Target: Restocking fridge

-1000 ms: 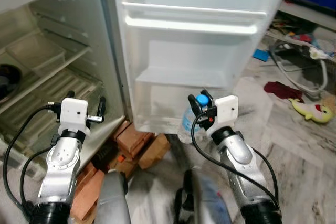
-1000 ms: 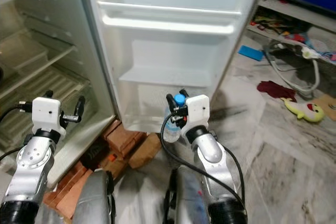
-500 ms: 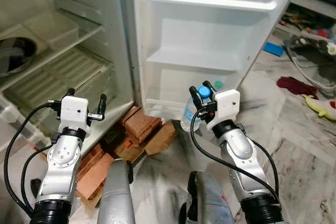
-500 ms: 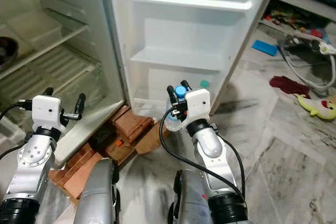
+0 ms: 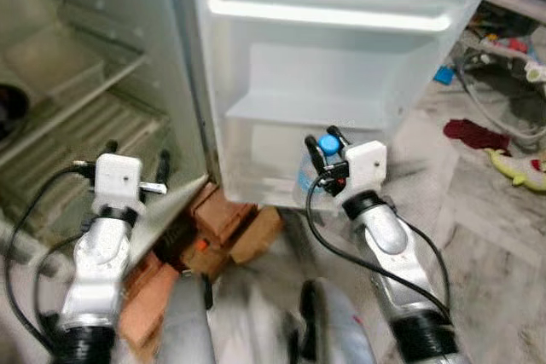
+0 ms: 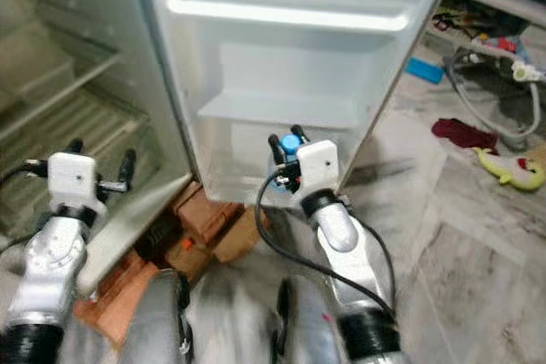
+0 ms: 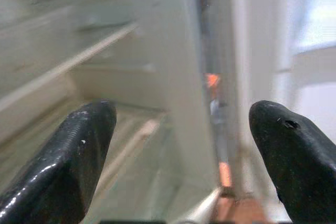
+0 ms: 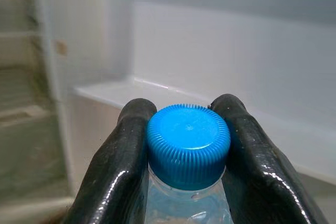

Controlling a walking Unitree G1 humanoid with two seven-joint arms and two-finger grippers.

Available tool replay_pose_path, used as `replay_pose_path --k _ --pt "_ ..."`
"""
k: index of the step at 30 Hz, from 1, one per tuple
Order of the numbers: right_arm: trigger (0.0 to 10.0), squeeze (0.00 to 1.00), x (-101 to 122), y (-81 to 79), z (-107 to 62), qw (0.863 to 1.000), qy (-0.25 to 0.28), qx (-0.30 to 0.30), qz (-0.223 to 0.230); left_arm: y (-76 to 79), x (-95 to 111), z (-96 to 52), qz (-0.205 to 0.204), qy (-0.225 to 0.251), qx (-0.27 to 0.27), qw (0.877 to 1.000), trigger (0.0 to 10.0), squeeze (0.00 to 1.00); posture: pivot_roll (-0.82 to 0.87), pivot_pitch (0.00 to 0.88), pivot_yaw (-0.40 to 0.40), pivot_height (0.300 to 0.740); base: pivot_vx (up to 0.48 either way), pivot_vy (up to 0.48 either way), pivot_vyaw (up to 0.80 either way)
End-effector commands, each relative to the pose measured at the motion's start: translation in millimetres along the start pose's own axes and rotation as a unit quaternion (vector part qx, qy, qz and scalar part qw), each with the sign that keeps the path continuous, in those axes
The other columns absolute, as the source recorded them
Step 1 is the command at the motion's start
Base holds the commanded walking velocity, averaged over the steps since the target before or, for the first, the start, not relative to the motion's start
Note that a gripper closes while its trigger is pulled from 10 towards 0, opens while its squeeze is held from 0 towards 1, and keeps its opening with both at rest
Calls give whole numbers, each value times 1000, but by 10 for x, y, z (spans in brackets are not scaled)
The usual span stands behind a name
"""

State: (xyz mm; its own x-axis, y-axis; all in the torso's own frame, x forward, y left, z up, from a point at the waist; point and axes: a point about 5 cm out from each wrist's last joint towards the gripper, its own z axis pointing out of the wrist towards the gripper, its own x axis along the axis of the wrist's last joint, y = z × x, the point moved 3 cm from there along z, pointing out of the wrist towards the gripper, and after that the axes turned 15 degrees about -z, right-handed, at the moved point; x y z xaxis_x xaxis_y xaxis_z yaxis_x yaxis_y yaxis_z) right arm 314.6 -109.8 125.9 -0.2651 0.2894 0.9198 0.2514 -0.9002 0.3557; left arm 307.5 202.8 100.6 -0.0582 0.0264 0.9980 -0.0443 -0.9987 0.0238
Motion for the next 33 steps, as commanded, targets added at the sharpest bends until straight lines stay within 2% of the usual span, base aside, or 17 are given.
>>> replay_pose_path --k 1,6,7,14,23,27,33 --pt "10000 0 29 65 -2 1000 8 -24 -9 -41 7 -19 9 -1 -2 1000 10000 0 25 126 -63 622 292 0 0" --pt "10000 0 -18 167 -62 998 -3 -61 -11 -41 -2 -29 9 -3 -3 1000 10000 0 25 123 -57 622 291 0 0" --pt "10000 0 -68 200 -122 997 -13 -73 -12 -46 -13 -39 10 -7 -5 1000 10000 0 22 118 -38 622 292 0 0" --pt "10000 0 -154 239 -183 995 -24 -97 -19 0 8 4 12 -9 -21 1000 10000 0 29 101 -2 622 285 0 0" --pt "10000 0 -137 146 -144 997 -18 -68 -18 7 31 72 13 -6 -24 1000 10000 0 23 106 -18 622 273 0 0" --pt "10000 0 -137 130 -136 998 -16 -59 -11 -17 7 34 13 -8 -15 1000 10000 0 29 111 -26 622 283 0 0" --pt "10000 0 -112 -3 -94 1000 -10 -25 9 -50 -13 -1 14 -14 -10 1000 10000 0 34 122 -31 622 248 0 0"
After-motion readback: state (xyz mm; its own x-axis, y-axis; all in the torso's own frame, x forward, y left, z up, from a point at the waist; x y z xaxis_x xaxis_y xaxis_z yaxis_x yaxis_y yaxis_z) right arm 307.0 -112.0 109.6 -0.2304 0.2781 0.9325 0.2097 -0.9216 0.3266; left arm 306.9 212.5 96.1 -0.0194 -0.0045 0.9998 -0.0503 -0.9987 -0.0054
